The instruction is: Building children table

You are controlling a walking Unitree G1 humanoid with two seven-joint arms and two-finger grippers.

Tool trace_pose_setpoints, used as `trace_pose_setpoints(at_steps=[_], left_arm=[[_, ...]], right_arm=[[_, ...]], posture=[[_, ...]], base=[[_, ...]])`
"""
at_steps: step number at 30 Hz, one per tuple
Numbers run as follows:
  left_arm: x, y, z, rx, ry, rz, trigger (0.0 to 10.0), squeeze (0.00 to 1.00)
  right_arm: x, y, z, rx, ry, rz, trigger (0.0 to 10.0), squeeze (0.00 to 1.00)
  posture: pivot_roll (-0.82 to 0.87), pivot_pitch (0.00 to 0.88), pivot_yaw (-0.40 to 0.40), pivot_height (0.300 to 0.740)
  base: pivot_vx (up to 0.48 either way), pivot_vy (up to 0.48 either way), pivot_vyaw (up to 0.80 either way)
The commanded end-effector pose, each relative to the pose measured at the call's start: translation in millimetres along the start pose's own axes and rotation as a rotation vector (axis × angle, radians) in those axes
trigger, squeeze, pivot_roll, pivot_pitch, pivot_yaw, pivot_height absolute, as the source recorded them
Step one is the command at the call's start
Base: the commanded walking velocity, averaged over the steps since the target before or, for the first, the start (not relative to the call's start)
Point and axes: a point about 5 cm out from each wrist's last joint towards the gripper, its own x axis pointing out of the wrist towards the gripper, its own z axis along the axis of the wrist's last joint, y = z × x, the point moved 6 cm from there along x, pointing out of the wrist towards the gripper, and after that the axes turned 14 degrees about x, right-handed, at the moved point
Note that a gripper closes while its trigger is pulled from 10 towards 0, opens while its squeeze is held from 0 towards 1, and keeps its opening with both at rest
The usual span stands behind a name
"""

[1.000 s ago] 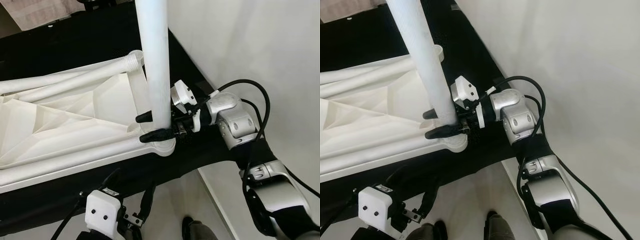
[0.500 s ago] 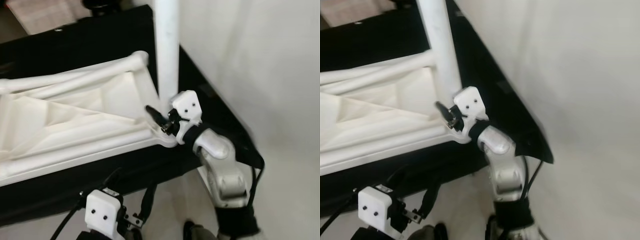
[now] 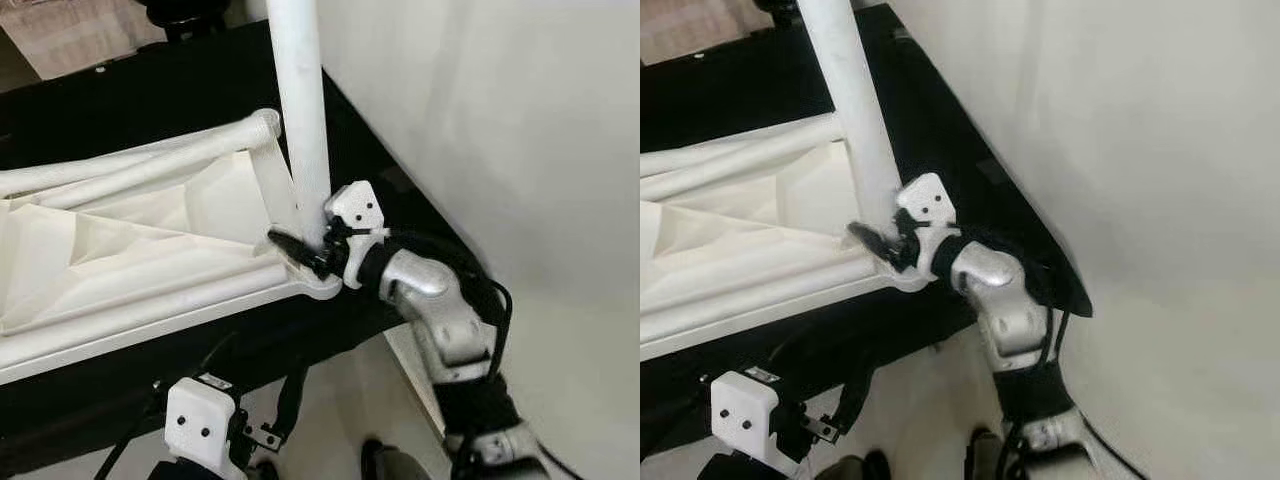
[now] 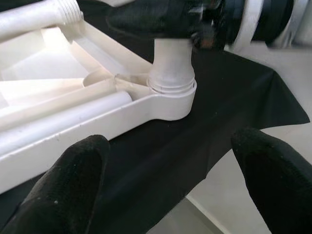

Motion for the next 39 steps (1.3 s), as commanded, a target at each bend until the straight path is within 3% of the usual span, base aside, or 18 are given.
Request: trace_pose_setpoints(at_steps=[1,3,4,5,13,14,15,21,25,31,33,34,35,38,39], left_arm=[[-2.9,-1.0,-0.4,0.006,0.014,-0.007,10.0,0.0],[-2.9,-1.0,-0.4,0.006,0.014,-0.007,10.0,0.0],[-3.2,-1.1,-0.3,0.006,0.015,-0.008,10.0,0.0],[-3.5,-1.3,0.0,0.006,0.015,-0.008,10.0,0.0],[-4.4,-2.3,0.2,0.006,0.02,-0.01,10.0,0.0],[-4.7,-2.5,0.2,0.006,0.021,-0.009,10.0,0.0],[-4.8,-2.7,0.2,0.006,0.021,-0.009,10.0,0.0],[-4.8,-3.0,0.1,0.005,0.021,-0.009,10.0,0.0],[-4.6,-3.3,-0.9,0.002,0.022,-0.009,10.0,0.0],[-4.6,-3.5,-1.2,0.001,0.023,-0.01,10.0,0.0],[-5.0,-3.1,-1.6,0.0,0.023,-0.011,10.0,0.0],[-5.5,-2.6,-1.6,0.001,0.024,-0.011,10.0,0.0],[-5.6,-1.2,-1.6,0.002,0.024,-0.01,10.0,0.0],[-5.6,-1.2,-1.6,0.002,0.024,-0.01,10.0,0.0],[-5.7,-0.3,-1.6,0.003,0.025,-0.01,10.0,0.0]], right_arm=[[2.6,17.2,0.4,-0.009,-0.001,0.147,10.0,1.0],[2.6,17.2,0.4,-0.009,-0.001,0.147,10.0,1.0],[-2.0,24.2,-4.9,-0.043,0.06,0.248,10.0,0.81],[-5.0,27.0,-8.7,-0.063,0.112,0.326,10.0,0.0],[-8.3,26.5,-6.6,-0.089,0.239,0.539,10.0,0.0],[-7.9,25.4,-2.9,-0.094,0.246,0.563,8.9,0.0],[-8.1,23.1,0.7,-0.091,0.251,0.584,0.0,0.0],[-10.8,21.6,3.6,-0.085,0.259,0.615,0.0,0.0],[-21.1,20.5,1.9,-0.061,0.263,0.647,0.0,0.0],[-27.6,14.6,-1.9,-0.053,0.24,0.605,0.0,0.0],[-24.1,4.0,-16.0,-0.012,0.169,0.35,0.0,0.0],[-16.1,-11.4,-35.4,0.031,0.14,0.025,0.0,0.0],[-27.7,-32.7,-60.4,0.062,0.157,-0.387,0.0,0.0],[-27.7,-32.7,-60.4,0.062,0.157,-0.387,0.0,0.0],[-46.5,-25.4,-85.5,0.128,0.192,-0.588,0.0,0.0]], posture=[[0.02,0.3,0.037,0.74],[0.02,0.3,0.037,0.74],[0.03,0.301,0.038,0.74],[0.04,0.302,0.039,0.74],[0.05,0.304,0.041,0.74],[0.05,0.302,0.043,0.74],[0.05,0.302,0.042,0.74],[0.04,0.3,0.041,0.74],[0.02,0.292,0.045,0.74],[0.02,0.29,0.047,0.74],[0.0,0.291,0.036,0.74],[0.0,0.294,0.036,0.74],[0.0,0.302,0.042,0.74],[0.0,0.302,0.042,0.74],[0.0,0.302,0.042,0.74]], base=[[0.0,0.0,0.0],[0.0,0.0,0.0],[0.0,0.0,0.0],[0.0,0.0,0.0],[0.0,0.0,0.0],[0.0,0.0,0.0],[0.0,0.0,0.0],[0.0,0.0,0.0],[0.0,0.0,0.0],[0.0,0.0,0.0],[0.0,0.0,0.0],[0.0,0.0,0.0],[0.0,0.0,0.0],[0.0,0.0,0.0],[0.0,0.0,0.0]])
